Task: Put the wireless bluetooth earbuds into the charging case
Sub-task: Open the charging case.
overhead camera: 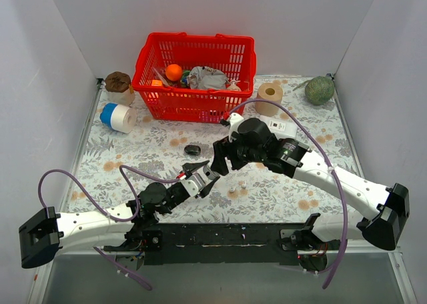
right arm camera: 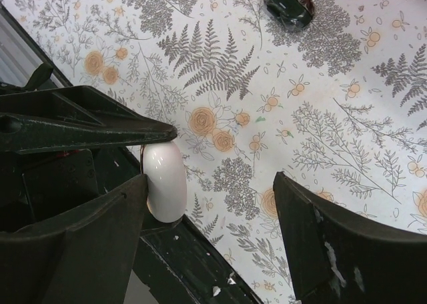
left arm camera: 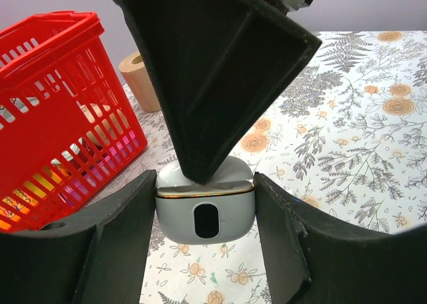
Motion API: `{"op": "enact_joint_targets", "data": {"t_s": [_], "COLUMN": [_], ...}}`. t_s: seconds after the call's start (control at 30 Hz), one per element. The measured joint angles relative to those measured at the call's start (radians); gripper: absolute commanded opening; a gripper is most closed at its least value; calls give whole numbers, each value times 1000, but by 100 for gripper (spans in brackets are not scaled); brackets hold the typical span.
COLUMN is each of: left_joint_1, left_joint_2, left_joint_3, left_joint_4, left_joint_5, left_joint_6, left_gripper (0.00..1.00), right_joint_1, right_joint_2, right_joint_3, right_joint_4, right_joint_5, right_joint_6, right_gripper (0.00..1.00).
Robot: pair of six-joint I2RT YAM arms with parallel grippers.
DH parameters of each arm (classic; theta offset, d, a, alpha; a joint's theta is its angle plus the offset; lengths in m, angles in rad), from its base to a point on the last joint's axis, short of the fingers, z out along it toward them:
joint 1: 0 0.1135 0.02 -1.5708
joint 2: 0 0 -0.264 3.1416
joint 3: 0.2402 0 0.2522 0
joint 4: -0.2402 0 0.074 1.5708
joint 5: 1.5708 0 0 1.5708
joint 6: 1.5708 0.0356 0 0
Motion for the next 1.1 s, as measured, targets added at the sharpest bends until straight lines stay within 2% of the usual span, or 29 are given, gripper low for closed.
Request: {"op": "enact_joint_targets", "data": {"t_s": [0.63, 0.73, 1.1], "left_joint_1": [-5, -5, -5], "left_joint_2": [-11, -11, -11], "left_joint_3": [0, 0, 0], "left_joint_4": [4, 5, 15], "left_joint_5": [-22, -23, -27], "left_joint_6": [2, 2, 2], "left_gripper": [0, 0, 0], "right_joint_1": [-42, -42, -43], "right_joint_2": [-41, -62, -53], "right_joint_3": [0, -1, -9], "right_joint_4": [-35, -16, 77], "right_joint_5": [85, 53, -111], "right_joint_6": [-2, -3, 9], "right_gripper": [82, 82, 70]}}
